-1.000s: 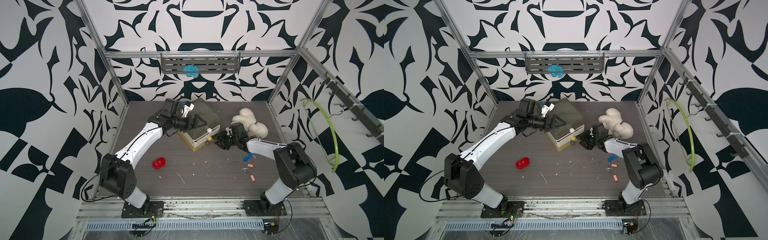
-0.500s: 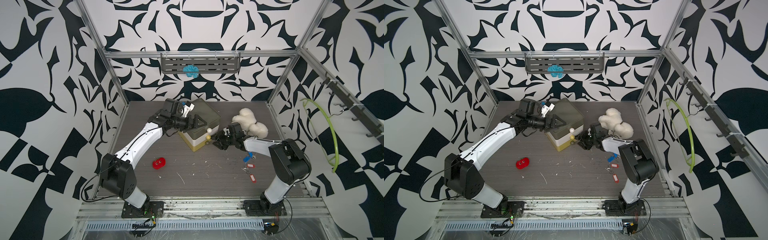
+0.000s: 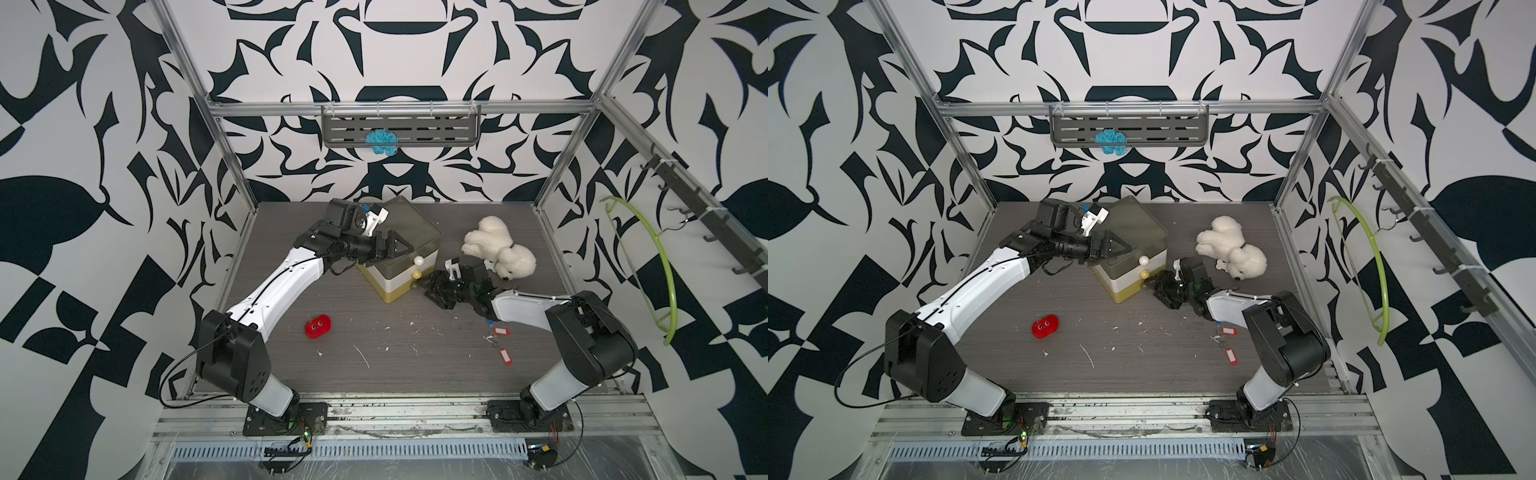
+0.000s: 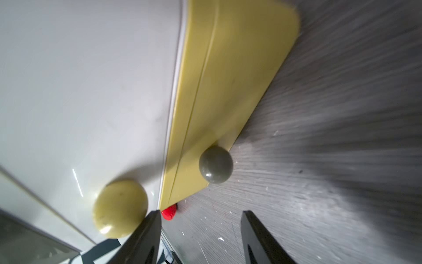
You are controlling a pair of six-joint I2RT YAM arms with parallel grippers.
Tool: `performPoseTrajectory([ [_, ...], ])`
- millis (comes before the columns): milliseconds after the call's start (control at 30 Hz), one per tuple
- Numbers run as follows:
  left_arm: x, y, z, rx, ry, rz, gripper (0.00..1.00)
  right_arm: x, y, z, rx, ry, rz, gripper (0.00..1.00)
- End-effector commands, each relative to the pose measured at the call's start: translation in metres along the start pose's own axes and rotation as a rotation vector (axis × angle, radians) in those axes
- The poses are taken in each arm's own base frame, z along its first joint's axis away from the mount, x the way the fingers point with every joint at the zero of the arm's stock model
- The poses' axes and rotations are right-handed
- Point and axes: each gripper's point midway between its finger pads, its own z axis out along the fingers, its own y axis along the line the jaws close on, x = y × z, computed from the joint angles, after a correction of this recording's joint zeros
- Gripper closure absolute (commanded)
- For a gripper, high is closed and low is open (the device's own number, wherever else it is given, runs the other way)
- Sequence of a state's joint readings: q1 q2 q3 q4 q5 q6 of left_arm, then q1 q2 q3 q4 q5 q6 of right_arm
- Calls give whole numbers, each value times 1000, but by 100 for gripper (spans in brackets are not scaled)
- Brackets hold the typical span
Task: Take the keys out of the drawer
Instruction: Open the drawer in the storage box.
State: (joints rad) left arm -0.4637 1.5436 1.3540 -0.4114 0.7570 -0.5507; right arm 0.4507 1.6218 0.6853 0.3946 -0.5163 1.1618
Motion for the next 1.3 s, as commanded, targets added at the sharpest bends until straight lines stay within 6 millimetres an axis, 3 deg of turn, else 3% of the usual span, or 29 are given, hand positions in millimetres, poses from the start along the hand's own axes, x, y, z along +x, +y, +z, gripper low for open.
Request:
performPoseTrajectory([
  [0, 12, 14, 0, -36, 26, -45, 1, -4, 34, 9, -108, -22, -142, 41],
  [367, 5, 12, 2, -32, 16, -59, 1, -13, 9, 33, -90, -65, -103, 47],
  [800, 7, 15, 3, -38, 23, -62, 1, -28, 0, 35, -93, -122, -78, 55],
  [1267, 9, 20, 6, -43, 35, -65, 1, -42, 0, 25, -103, -182, -79, 64],
])
